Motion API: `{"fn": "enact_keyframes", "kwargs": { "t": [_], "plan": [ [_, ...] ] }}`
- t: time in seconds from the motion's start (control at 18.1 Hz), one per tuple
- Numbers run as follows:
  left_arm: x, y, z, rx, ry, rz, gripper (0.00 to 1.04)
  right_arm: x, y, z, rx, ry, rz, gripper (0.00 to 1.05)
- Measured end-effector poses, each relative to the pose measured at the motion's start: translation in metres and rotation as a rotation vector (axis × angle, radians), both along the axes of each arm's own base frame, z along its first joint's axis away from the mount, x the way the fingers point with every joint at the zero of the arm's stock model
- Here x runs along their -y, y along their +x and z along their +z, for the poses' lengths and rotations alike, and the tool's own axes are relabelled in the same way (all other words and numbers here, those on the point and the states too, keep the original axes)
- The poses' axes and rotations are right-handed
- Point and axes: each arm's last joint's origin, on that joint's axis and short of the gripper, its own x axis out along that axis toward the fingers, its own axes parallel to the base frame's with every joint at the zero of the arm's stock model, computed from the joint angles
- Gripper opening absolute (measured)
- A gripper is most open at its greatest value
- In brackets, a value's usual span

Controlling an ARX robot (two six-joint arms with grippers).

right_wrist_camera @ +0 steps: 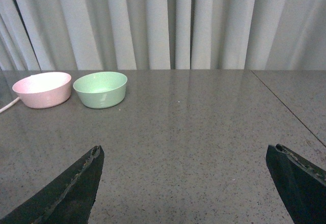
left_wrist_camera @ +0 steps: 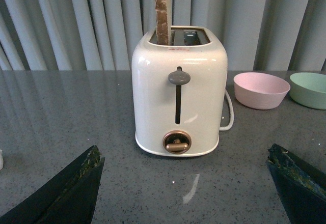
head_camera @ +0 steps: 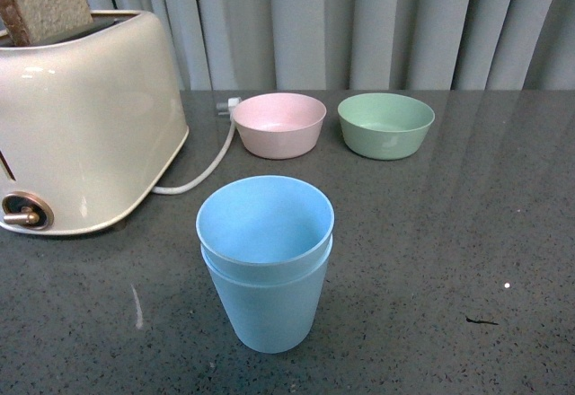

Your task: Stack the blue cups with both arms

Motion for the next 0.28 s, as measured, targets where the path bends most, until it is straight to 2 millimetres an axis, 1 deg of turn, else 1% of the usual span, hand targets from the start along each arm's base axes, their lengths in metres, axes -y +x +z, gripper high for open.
{"fn": "enact_keyframes", "kwargs": {
  "t": [0.28],
  "plan": [
    [0.0, 0.0, 0.0, 0.0, 0.0, 0.0, 0.98, 0.0, 0.0, 0.0, 0.0, 0.0, 0.0, 0.98]
  ]
}}
